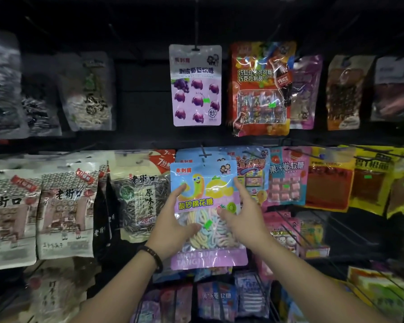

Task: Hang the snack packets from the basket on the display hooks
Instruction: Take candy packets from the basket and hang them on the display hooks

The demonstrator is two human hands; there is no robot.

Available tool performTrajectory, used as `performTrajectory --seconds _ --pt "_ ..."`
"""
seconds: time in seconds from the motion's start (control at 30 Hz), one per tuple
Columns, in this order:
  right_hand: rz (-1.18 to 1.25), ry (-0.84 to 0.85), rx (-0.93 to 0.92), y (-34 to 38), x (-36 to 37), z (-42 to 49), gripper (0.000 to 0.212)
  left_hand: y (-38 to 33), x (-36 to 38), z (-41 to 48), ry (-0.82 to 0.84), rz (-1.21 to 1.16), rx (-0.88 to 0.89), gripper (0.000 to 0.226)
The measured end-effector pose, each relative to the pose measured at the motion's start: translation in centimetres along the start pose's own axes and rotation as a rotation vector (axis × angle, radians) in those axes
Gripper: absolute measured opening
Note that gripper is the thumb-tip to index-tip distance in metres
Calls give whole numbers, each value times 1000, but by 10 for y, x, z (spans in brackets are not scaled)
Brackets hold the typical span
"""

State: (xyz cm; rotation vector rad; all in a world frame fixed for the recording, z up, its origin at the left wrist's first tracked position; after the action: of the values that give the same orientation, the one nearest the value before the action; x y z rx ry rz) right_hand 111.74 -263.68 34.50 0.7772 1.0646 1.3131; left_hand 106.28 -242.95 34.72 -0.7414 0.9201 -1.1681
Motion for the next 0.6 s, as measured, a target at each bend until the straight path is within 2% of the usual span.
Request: performTrajectory --seconds 0.23,0.4,0.6 --pt "-21 -38 -57 2 -4 4 95 -1 6 4 -4 -65 48 106" --pt "-59 -54 -66 0 -6 -1 95 4 7 5 -37 -16 120 105" --pt "-162 -64 -28 0 -6 24 95 6 5 26 -14 133 75 105"
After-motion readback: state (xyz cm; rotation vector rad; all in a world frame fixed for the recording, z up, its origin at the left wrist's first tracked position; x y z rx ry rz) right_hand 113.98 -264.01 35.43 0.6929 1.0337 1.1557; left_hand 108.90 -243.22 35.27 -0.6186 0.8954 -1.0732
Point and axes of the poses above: each hand's wrist, its own z-axis towards the middle knuckle, its own x-axis out of the palm, y = z × x, the point moved 4 cm from there along z, towards the middle knuckle, and after that the axes turned 4 degrees about x, right-handed, at the moved point
